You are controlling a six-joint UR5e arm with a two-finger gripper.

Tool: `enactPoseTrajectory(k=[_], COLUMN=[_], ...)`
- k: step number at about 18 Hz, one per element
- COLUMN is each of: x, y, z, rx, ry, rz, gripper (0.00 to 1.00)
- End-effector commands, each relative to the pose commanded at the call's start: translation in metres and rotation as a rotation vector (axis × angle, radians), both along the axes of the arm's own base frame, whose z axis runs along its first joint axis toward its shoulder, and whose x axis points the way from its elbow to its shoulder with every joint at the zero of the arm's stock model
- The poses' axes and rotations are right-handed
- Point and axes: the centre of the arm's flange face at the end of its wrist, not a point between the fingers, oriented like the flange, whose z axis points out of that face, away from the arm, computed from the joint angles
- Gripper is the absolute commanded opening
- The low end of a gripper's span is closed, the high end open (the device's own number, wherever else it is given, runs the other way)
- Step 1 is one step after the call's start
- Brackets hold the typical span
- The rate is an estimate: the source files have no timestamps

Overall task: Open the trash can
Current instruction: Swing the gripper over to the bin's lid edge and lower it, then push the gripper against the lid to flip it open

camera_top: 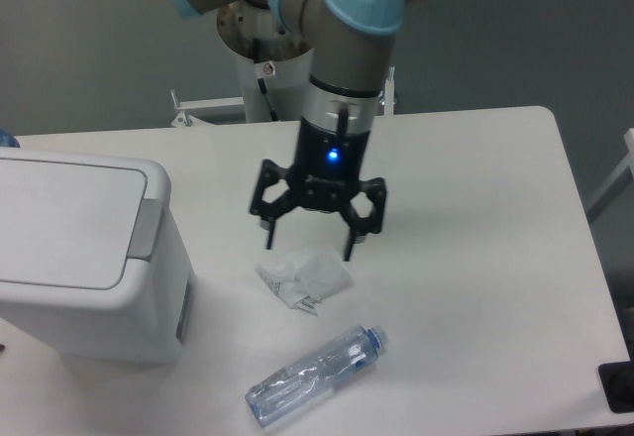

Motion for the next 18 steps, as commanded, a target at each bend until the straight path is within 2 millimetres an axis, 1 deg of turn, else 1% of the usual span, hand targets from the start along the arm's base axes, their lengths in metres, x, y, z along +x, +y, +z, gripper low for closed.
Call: enactPoseTrajectory(k=[1, 5, 7, 9, 11, 12, 18], x=[0.006, 0.024, 0.036, 0.051, 0.058, 0.066, 0.068], y=[0.001, 0.008, 0.016, 0.023, 0.026, 0.029, 0.030], z=[0.003, 0.002, 0.003, -0.001, -0.002, -0.006, -0.012], rx=[0.008, 0.008, 0.008, 0.000, -0.004, -0.011, -0.022], ry=[-0.014, -0.032, -0.046, -0.059, -0.074, -0.084, -0.090], rz=[0.004, -0.013, -0.019, -0.028, -0.028, -0.031, -0.031], gripper=[1.00, 1.00, 1.00, 1.00, 1.00, 1.00, 1.00])
